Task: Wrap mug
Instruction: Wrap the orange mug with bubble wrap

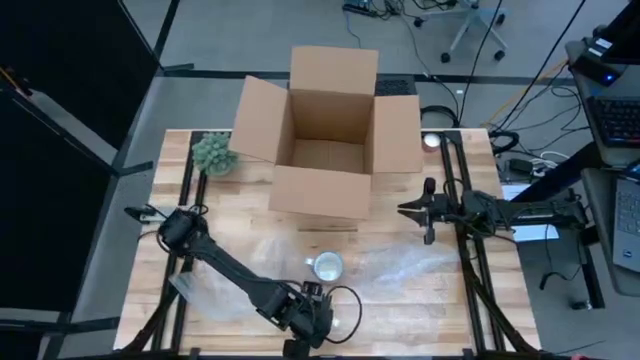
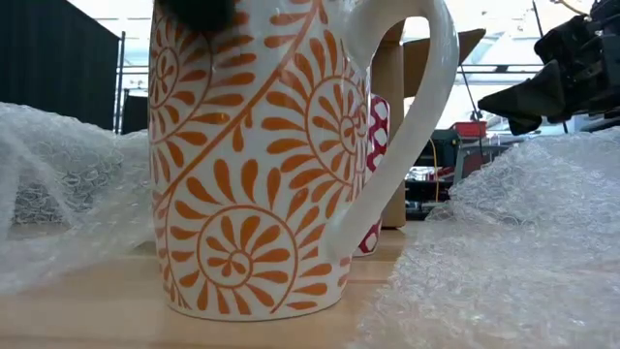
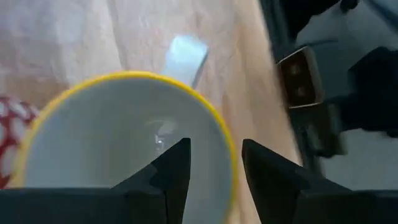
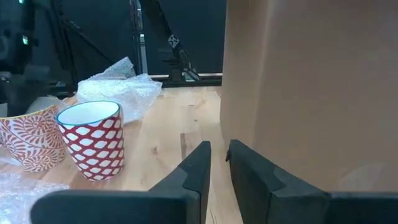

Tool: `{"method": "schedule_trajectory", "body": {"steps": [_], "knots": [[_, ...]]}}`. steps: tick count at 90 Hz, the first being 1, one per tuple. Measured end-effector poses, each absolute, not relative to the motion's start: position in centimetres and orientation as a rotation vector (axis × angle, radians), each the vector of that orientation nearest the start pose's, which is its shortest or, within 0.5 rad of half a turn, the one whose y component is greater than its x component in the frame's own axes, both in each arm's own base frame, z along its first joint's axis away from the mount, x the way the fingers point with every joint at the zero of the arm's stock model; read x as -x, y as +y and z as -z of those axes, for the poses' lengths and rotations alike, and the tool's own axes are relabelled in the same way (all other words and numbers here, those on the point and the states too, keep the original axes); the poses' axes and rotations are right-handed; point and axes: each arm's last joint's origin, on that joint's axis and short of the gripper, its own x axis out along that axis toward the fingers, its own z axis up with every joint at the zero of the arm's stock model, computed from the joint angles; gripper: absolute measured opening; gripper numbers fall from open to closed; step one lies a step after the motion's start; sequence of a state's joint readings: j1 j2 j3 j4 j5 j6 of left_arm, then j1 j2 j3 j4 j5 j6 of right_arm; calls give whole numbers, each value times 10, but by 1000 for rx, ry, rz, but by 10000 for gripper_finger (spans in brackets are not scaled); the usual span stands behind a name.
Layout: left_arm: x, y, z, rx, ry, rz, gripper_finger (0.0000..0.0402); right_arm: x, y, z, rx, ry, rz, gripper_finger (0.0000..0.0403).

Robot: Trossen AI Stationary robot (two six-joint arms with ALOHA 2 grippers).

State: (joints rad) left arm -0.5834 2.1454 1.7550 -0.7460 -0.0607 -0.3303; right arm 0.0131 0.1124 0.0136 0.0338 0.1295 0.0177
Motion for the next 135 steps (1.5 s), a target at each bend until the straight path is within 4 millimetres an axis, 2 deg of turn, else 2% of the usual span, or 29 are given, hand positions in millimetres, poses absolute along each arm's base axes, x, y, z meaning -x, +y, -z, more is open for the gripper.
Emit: {"method": "schedule_trajectory", "body": {"steps": [12, 22, 41, 46, 58, 73, 86, 95, 116, 135], "knots": [[-385, -247, -184, -76, 1175, 260, 134, -104, -2, -162, -13, 64, 117, 45], [-386, -247, -179, -78, 1181, 254, 120, -104, -2, -162, -13, 64, 117, 45], [-388, -245, -178, -72, 1187, 254, 32, -104, -2, -162, -13, 63, 117, 45], [-387, -245, -178, -74, 1194, 246, 20, -104, -2, -162, -13, 64, 117, 45], [-386, -245, -182, -64, 1190, 234, 17, -104, -2, -162, -13, 63, 117, 45], [-386, -246, -211, -42, 1194, 169, 9, -104, -2, -162, -13, 64, 117, 45], [-366, -251, -269, 48, 1156, 127, 5, -104, -2, -162, -13, 64, 117, 45], [-341, -258, -284, 113, 1222, 91, 3, -104, -2, -162, -13, 64, 117, 45], [-292, -289, -291, 259, 1337, -25, 2, -104, -2, -162, -13, 67, 117, 45], [-261, -315, -267, 356, 1383, -135, 2, -104, -2, -162, -13, 68, 117, 45]]}}
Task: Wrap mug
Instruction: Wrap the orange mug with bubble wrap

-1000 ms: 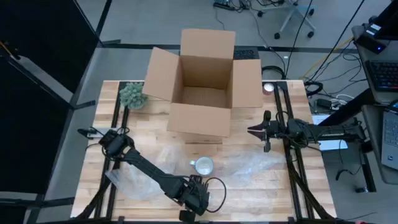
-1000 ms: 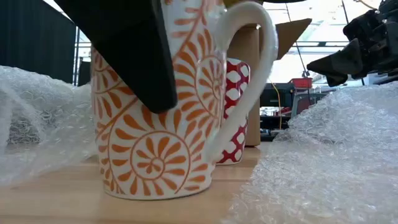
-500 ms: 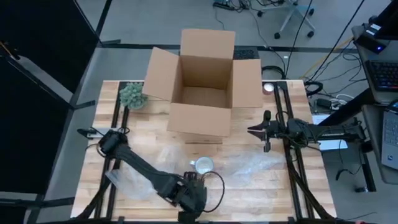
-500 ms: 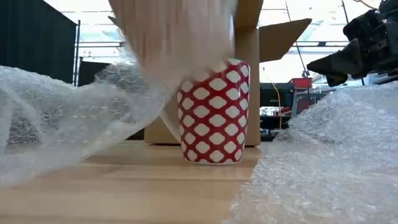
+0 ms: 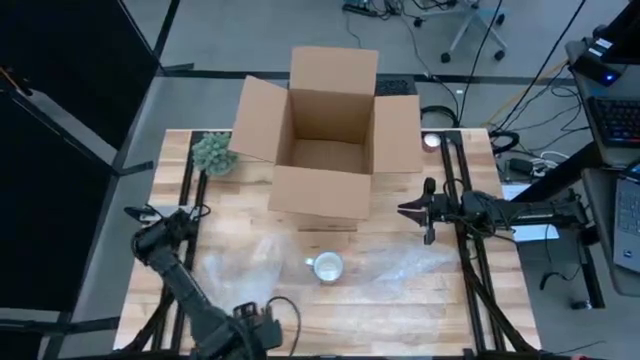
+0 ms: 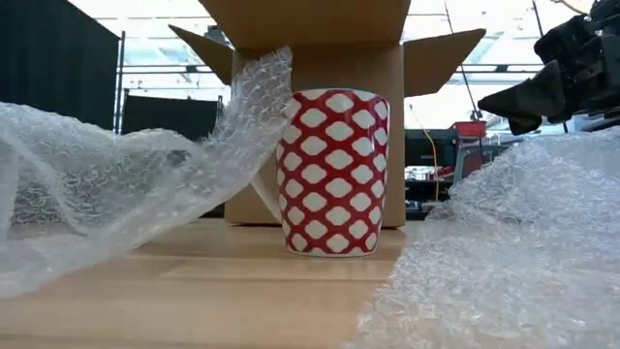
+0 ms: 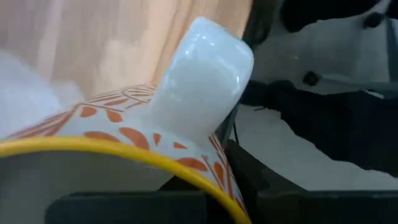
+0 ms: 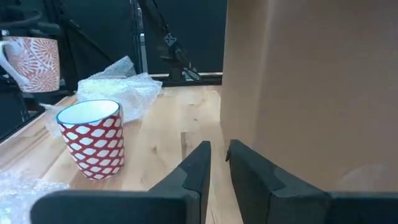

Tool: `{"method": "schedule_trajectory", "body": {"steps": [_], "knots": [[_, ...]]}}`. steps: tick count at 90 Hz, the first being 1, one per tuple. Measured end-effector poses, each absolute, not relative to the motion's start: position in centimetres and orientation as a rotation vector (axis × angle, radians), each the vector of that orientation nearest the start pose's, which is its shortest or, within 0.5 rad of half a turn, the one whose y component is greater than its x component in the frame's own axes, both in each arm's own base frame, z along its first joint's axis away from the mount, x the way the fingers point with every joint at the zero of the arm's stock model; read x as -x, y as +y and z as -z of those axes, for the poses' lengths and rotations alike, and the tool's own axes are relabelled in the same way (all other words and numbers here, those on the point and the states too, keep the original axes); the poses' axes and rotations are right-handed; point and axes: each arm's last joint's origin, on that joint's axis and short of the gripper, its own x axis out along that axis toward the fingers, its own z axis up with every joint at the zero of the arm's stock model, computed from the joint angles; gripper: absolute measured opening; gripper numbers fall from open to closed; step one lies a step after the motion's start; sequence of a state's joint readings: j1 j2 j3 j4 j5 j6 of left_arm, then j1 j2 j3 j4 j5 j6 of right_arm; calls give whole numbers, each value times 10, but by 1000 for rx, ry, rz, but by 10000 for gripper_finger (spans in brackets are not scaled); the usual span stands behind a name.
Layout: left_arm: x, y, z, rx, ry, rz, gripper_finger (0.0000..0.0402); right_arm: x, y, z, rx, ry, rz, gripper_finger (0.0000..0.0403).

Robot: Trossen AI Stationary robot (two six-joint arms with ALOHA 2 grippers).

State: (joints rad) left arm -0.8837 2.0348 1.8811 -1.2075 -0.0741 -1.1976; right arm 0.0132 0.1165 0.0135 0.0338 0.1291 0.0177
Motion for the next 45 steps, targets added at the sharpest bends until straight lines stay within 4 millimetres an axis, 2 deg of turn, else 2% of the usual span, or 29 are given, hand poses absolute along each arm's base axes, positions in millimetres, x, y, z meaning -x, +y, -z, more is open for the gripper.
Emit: {"method": "schedule_trajectory", "body": {"steps": [9, 24, 34, 45], "knots": [[-251, -320, -246, 369, 1397, -206, 2, -104, -2, -162, -13, 68, 117, 45], [-240, -311, -226, 299, 1384, -361, 2, -104, -2, -162, -13, 68, 117, 45], [-236, -299, -226, 218, 1383, -470, 2, -104, -2, -162, -13, 68, 117, 45], [-234, -280, -241, 159, 1413, -560, 2, -104, -2, -162, -13, 68, 117, 45]]}}
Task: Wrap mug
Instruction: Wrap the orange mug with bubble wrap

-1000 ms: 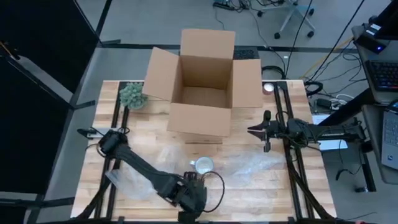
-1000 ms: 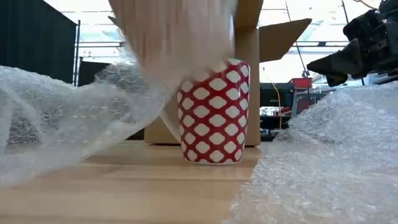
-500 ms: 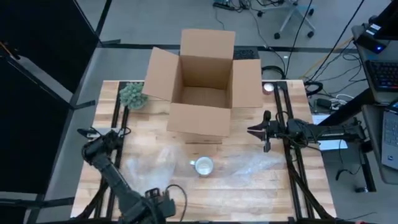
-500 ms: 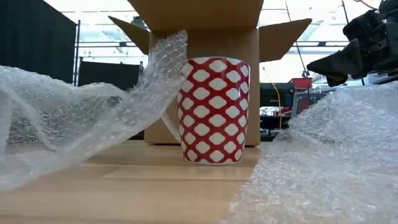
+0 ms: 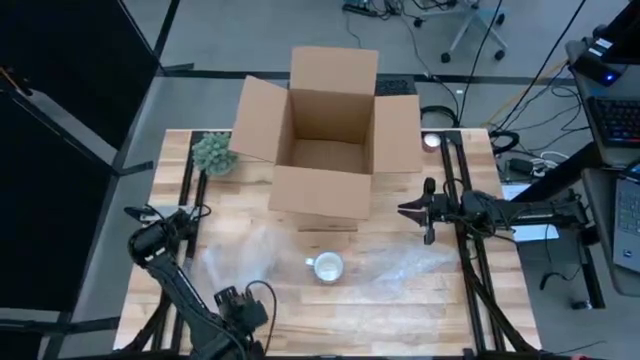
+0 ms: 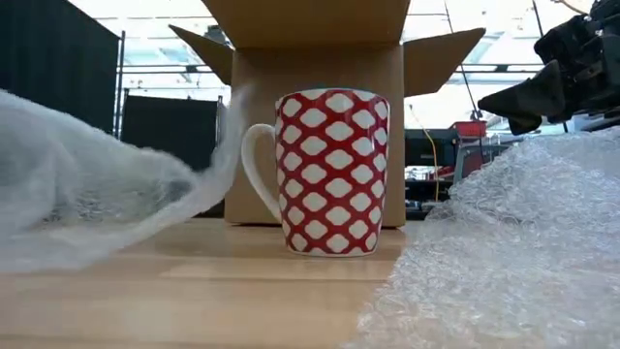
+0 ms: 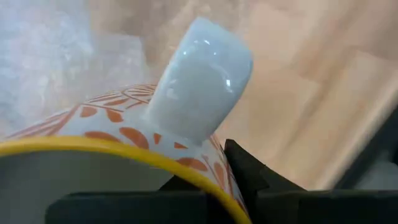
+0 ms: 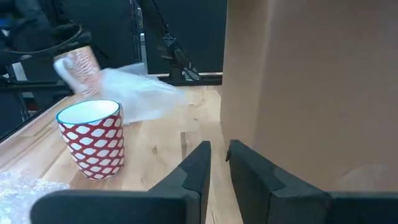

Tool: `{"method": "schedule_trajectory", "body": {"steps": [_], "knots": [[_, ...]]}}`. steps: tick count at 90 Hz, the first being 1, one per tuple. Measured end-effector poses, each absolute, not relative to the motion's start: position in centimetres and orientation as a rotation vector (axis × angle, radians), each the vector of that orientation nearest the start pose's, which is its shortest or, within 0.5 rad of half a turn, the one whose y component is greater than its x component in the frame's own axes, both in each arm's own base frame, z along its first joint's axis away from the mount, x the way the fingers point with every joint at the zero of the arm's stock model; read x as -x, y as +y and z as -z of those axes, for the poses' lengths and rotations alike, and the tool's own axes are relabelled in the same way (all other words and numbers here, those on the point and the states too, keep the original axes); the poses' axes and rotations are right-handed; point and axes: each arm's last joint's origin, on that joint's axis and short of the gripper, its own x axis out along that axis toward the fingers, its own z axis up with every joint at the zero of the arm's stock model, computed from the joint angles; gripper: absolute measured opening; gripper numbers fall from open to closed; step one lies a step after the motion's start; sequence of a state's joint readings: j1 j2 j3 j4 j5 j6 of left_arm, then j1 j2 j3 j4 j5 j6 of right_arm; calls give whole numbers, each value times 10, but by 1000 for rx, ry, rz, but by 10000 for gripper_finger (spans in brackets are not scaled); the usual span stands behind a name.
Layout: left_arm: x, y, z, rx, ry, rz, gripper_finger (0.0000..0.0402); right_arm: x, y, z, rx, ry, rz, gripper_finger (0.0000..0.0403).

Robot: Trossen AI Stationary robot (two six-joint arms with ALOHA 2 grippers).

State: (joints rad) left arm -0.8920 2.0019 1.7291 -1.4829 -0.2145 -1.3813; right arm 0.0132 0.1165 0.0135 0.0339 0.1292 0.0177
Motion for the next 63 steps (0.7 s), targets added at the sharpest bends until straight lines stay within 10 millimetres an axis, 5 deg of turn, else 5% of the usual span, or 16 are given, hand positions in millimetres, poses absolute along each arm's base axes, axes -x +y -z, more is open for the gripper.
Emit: {"method": "schedule_trajectory", "body": {"steps": [27, 48, 63], "knots": [[-234, -237, -277, 109, 1289, -613, 2, -104, -2, -162, -35, 67, 117, 45], [-242, -223, -279, 66, 1310, -597, 2, -104, -2, -162, -592, 31, 131, 45], [-243, -222, -279, 55, 1315, -587, 2, -105, 0, -172, -684, -62, 79, 45]]}}
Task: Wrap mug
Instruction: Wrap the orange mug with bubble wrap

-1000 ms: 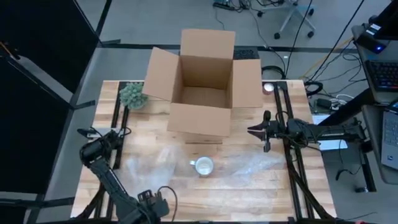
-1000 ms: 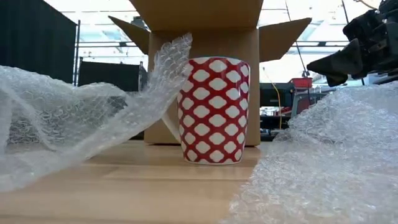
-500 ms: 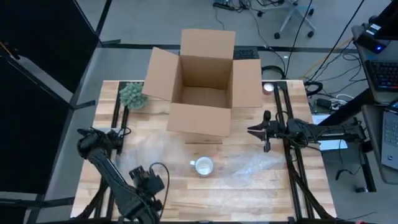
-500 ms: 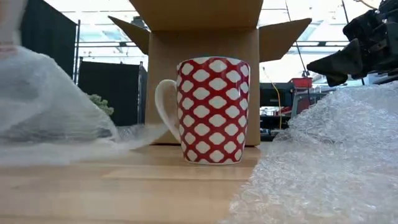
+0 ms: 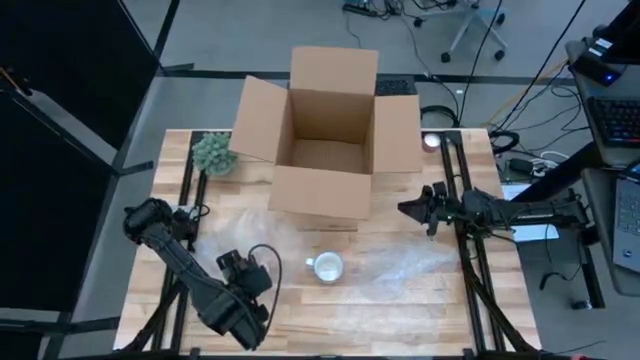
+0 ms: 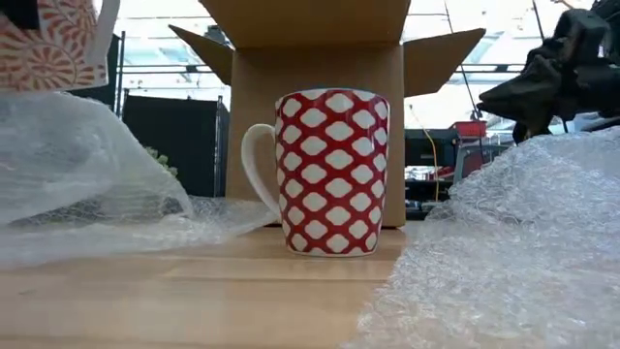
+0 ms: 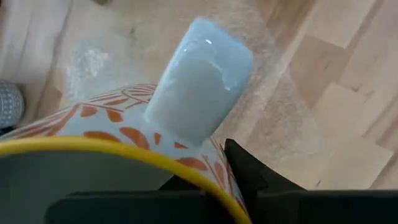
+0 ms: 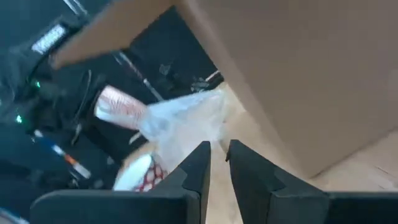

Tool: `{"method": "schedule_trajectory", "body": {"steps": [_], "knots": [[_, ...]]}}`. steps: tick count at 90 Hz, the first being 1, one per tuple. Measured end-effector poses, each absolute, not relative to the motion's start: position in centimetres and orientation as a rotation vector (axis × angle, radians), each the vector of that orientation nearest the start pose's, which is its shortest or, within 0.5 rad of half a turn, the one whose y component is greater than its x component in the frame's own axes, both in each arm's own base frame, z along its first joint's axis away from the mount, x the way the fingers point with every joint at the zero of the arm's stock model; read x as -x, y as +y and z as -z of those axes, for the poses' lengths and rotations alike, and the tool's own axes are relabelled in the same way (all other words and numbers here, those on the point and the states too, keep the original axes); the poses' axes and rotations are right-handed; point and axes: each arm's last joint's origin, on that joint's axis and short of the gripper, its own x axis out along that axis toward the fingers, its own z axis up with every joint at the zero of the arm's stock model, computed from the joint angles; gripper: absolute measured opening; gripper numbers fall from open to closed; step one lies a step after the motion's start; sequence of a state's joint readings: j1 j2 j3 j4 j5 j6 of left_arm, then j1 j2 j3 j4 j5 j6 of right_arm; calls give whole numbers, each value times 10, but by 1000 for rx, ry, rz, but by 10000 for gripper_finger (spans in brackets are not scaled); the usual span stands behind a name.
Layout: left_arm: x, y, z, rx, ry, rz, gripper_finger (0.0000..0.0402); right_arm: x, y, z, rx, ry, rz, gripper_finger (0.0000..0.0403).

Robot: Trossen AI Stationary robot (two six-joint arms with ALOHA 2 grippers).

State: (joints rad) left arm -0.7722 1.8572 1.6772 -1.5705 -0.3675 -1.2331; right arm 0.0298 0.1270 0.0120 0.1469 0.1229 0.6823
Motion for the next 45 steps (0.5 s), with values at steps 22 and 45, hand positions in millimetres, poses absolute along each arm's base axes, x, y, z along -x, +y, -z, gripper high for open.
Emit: {"method": "schedule_trajectory", "body": {"steps": [22, 45], "knots": [[-230, -236, -279, 58, 1305, -567, 2, -112, 22, -222, -527, -208, -105, 29], [-226, -240, -279, 7, 1295, -533, 2, -163, 61, -276, -268, 8, -20, 2]]}}
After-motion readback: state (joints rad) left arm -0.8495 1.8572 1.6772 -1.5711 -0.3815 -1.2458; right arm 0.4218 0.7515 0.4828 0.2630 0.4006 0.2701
